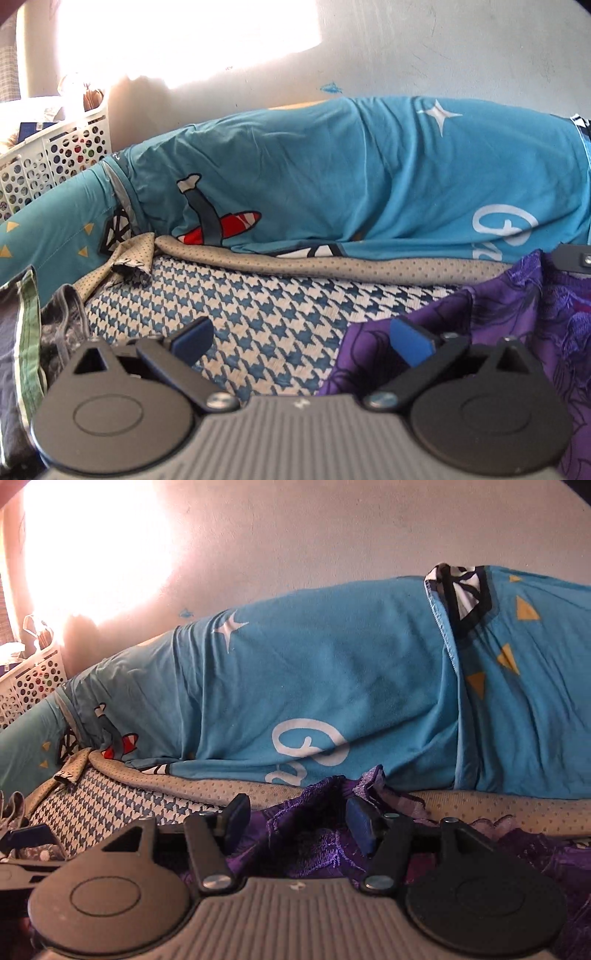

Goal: Fold clothes
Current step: 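Lower the garment onto the bed and open both grippers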

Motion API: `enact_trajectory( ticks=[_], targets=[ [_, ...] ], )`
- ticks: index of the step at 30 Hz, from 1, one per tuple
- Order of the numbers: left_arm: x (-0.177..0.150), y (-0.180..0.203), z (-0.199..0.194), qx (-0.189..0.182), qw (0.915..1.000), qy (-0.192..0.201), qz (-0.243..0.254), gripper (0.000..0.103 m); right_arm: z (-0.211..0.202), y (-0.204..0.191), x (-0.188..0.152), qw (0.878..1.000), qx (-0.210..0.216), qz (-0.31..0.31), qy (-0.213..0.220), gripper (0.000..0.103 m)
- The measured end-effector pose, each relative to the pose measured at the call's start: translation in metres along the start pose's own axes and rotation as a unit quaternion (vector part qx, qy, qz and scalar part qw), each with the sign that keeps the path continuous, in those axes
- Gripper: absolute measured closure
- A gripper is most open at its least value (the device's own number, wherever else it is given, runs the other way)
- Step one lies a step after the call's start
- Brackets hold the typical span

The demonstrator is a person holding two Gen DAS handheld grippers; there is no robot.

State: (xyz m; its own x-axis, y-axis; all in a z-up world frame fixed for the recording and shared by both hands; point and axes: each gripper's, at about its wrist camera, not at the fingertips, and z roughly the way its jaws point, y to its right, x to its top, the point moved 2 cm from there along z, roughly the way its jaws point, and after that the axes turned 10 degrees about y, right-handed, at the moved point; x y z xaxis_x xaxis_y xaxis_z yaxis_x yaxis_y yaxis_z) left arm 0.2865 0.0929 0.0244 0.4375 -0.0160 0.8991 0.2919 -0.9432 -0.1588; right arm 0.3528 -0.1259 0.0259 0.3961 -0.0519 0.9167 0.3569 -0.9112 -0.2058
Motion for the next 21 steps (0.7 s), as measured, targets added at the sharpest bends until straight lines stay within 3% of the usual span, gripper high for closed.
enact_trajectory(
  ticks=[2,6,11,21],
  targets=[
    [0.003,-0.001,-0.004,0.001,0.9999,0.01,-0.007,0.001,-0.017,0.01,0.006,1.0,-0.002,-0.008,0.011,0.045],
    [0.005,0.005,-0.009,-0.025,0.9996,0.006,-0.014,0.001,-0.045,0.051,0.012,0.998,-0.053,-0.033,0.026,0.045],
    [0.001,0.023,-0.015,-0.057,0.9983,0.005,0.005,0.001,-0.059,0.103,0.002,0.991,-0.111,-0.069,0.0,0.045],
    [-0.004,0.05,-0.024,-0.086,0.995,0.017,0.048,0.001,-0.051,0.133,-0.022,0.984,-0.097,-0.128,-0.076,0.045]
  ],
)
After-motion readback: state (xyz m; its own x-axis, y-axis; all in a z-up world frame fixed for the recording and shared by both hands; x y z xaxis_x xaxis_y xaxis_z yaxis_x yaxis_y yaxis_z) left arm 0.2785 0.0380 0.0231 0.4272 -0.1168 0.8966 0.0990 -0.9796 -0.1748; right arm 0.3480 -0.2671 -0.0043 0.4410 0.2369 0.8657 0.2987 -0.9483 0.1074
